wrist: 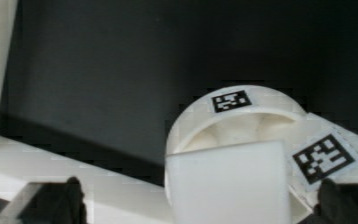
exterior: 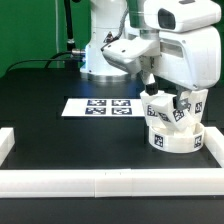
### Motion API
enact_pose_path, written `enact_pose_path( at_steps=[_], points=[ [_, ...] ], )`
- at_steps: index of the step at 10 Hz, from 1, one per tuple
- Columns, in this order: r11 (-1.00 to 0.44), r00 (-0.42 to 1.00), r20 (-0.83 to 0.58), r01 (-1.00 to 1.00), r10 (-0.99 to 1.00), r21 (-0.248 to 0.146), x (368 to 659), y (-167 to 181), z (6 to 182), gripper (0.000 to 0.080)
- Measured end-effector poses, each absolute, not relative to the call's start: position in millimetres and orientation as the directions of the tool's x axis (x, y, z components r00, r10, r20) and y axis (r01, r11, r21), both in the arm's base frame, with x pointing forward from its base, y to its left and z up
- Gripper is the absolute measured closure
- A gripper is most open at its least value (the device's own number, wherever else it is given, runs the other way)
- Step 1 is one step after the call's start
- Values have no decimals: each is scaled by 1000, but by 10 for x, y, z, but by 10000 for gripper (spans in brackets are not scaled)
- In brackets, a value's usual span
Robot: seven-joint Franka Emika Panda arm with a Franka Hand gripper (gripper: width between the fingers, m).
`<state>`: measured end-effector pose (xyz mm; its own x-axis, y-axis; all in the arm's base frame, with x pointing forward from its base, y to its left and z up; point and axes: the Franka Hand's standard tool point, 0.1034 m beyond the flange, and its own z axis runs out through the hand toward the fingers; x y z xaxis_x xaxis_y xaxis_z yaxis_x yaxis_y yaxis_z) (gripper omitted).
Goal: Assemble stool
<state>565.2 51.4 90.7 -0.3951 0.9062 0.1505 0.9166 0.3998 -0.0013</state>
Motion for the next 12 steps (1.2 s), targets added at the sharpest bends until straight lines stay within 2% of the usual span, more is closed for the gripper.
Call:
enact_pose_path(
  at_steps=[5,7,8,9,12],
  points=[
    [395,-389,157,919,908,-9,5626,558,867,151],
    [394,-387,159,919,908,-13,5610,566,854,408],
    [394,-387,159,919,908,-13,5610,561,853,408],
    [393,-386,159,919,908,-13,5610,559,853,465],
    [334,-328,153,942,932,-12,5610,564,875,465]
  ],
)
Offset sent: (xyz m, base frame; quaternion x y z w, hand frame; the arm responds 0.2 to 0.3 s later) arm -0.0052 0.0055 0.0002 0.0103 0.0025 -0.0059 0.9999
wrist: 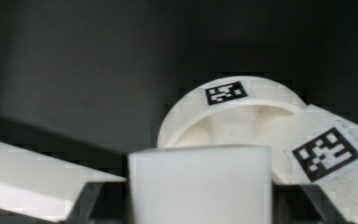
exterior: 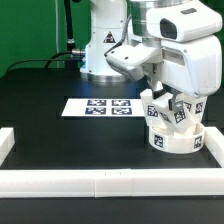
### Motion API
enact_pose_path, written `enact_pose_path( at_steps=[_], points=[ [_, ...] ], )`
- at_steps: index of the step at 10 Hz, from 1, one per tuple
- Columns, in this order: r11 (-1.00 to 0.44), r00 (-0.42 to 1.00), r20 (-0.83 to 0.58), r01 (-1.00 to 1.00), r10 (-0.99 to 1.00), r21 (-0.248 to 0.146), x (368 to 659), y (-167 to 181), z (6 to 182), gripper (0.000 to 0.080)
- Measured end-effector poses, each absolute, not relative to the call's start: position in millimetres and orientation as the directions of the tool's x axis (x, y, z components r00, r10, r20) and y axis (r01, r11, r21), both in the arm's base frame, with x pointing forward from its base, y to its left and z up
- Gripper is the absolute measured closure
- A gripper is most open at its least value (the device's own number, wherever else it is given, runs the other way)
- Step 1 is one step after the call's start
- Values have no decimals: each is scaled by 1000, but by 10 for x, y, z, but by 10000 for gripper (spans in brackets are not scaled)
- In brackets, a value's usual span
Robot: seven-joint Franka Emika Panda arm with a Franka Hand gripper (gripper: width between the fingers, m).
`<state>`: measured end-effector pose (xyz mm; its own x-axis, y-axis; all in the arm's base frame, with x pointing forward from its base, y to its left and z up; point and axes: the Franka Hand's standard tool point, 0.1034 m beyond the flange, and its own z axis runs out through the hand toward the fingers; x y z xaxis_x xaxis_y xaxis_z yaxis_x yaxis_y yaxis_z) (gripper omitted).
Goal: Assemble stool
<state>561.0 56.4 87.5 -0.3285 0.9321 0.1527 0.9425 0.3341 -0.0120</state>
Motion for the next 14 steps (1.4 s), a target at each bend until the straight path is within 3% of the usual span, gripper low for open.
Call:
enact_pose_path(
  at_steps=[3,10,14],
  points=[
    [247,-242,151,969,959,-16,5574,611,859,465],
    [209,-205,150,978,967,-15,5578,606,853,464],
    [44,-43,143,999,989,2,5535,643,860,464]
  ],
)
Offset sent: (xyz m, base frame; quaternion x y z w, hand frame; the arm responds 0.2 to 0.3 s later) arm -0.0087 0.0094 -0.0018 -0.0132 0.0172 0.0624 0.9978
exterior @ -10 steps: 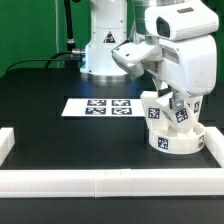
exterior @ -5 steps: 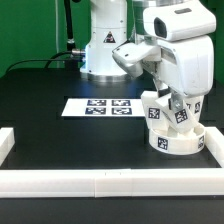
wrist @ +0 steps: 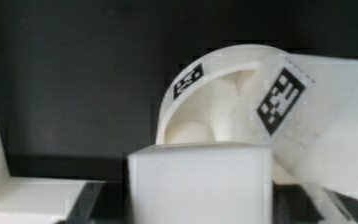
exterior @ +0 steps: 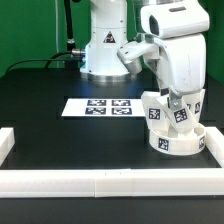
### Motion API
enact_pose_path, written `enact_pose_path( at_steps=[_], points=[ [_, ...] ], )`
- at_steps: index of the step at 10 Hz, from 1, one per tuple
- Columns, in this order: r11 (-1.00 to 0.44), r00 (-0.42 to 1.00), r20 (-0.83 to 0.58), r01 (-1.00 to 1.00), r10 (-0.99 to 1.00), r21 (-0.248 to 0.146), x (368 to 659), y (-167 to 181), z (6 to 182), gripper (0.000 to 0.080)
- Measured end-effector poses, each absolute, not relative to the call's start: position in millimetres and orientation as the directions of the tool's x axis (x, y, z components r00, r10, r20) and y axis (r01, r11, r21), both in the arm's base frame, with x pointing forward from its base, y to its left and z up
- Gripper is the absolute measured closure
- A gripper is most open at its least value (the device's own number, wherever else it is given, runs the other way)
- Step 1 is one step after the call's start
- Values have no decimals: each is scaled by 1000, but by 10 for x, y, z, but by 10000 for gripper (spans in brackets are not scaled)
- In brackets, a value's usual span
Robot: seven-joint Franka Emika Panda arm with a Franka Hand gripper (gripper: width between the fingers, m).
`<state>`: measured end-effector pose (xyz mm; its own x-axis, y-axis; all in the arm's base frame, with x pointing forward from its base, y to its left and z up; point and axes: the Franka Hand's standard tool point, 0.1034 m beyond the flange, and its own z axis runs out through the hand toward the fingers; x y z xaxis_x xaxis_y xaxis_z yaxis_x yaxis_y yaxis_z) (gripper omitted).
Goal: Assemble stool
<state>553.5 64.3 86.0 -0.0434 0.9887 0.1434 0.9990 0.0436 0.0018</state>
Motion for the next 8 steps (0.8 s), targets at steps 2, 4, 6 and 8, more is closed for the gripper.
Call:
enact_pose_path(
  at_steps=[2,4,6,8],
  points=[
    [-6,6,144,1000,990,0,5537,657,862,464],
    [-55,55,144,998,988,-4,5550,696,876,463],
    [-96,96,147,995,985,-10,5557,763,874,463],
    [-121,121,149,993,981,-14,5576,792,869,463]
  ],
)
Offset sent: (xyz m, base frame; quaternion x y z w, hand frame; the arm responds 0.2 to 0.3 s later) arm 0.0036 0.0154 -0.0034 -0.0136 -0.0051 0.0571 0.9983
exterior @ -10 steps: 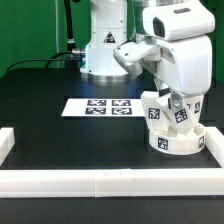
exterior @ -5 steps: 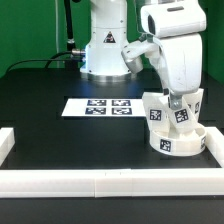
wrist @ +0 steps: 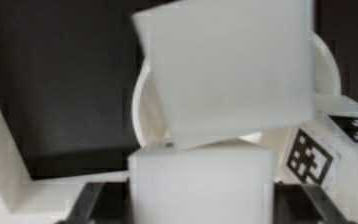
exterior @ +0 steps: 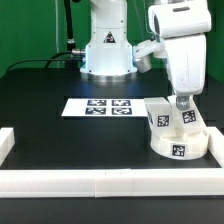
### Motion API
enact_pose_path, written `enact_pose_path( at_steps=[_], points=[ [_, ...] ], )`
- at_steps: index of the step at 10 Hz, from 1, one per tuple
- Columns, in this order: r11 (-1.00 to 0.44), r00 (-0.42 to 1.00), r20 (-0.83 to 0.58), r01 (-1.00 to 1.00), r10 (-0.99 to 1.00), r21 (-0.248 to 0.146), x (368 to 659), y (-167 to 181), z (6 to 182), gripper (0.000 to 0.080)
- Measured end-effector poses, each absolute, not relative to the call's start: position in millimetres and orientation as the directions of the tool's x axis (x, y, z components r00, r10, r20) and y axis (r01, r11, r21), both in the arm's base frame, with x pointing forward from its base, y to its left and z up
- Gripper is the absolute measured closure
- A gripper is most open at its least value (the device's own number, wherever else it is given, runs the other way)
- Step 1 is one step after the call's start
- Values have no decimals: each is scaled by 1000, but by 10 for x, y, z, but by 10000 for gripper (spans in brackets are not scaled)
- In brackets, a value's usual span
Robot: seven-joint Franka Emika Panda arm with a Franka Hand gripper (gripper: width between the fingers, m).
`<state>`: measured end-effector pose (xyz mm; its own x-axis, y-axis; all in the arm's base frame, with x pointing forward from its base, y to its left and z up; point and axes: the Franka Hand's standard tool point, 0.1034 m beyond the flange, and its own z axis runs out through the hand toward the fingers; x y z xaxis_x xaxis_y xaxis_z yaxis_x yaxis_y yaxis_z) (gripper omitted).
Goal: Assemble stool
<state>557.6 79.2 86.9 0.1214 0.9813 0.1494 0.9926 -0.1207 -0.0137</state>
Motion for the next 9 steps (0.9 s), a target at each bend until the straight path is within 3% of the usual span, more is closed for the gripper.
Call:
enact_pose_path(
  at_steps=[3,6,9],
  points=[
    [-167,168,149,986,974,-21,5575,790,869,463],
    [-501,503,145,864,852,-52,5569,937,887,463],
    [-728,733,129,679,668,-93,5596,1056,900,463]
  ],
)
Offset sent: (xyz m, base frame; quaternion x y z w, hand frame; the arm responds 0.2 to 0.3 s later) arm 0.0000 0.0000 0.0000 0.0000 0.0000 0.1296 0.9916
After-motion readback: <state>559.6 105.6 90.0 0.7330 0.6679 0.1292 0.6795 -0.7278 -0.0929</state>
